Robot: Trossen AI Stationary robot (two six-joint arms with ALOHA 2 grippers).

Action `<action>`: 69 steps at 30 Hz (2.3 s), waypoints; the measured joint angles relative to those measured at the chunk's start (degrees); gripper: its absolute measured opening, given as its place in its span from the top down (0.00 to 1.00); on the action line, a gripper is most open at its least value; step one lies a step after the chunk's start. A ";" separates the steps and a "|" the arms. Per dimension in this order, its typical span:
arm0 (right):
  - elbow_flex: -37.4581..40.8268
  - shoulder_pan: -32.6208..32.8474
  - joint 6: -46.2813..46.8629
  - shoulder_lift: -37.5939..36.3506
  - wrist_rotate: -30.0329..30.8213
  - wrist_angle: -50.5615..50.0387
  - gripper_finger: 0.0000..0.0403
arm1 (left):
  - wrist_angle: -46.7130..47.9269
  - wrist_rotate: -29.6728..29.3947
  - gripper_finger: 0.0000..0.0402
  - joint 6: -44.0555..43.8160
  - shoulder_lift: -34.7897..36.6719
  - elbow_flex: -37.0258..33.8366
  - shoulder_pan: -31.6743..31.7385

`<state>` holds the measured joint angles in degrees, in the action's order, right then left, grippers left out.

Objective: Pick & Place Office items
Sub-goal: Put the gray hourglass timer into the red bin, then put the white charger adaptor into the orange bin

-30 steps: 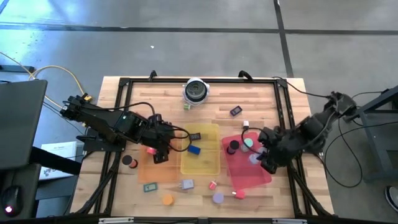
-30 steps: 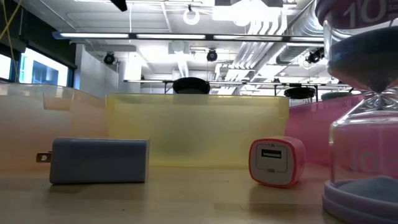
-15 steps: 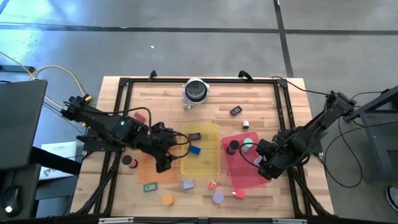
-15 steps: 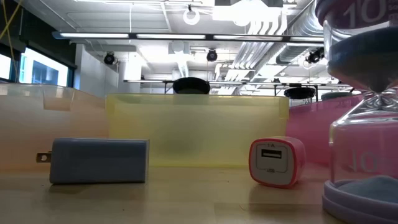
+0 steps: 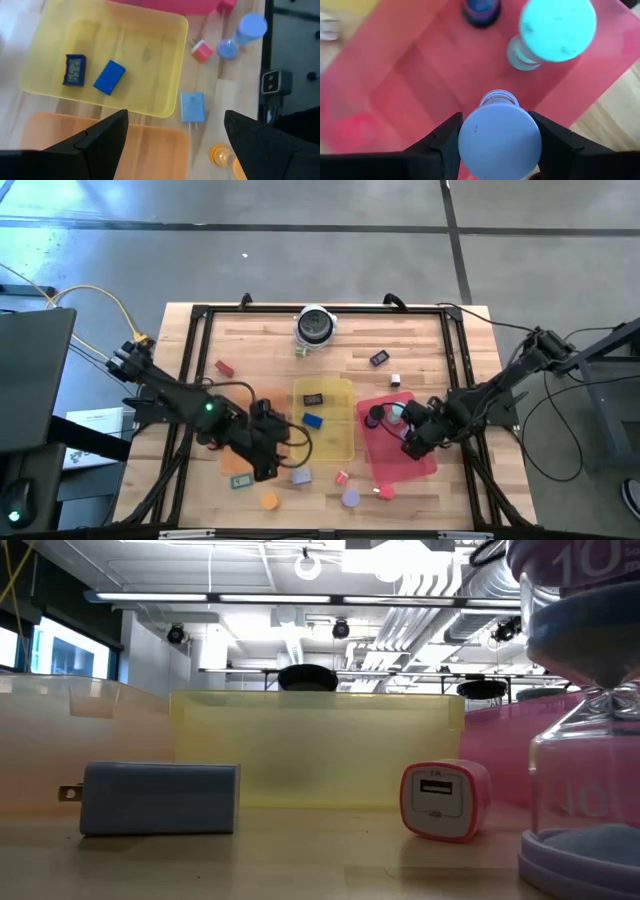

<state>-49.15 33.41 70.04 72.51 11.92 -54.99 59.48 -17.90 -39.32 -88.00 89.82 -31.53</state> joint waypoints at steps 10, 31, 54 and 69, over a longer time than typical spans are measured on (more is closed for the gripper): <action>4.88 -5.64 -1.46 -0.20 0.29 7.26 0.54 | 1.83 0.37 0.20 3.83 0.21 0.00 -0.99; 5.18 -8.45 1.36 0.11 -0.90 14.12 0.27 | 9.09 -0.15 0.20 12.24 4.69 0.02 4.55; 5.07 -8.48 0.62 -4.40 -3.95 10.47 0.26 | 11.32 0.19 0.20 12.98 4.69 0.02 5.87; 5.07 -8.48 2.83 -14.38 -6.13 7.48 0.26 | 12.78 0.20 0.20 12.96 4.69 0.02 7.52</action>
<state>-44.07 24.93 72.87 58.13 5.79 -47.51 72.26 -17.70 -26.37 -83.31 89.84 -24.01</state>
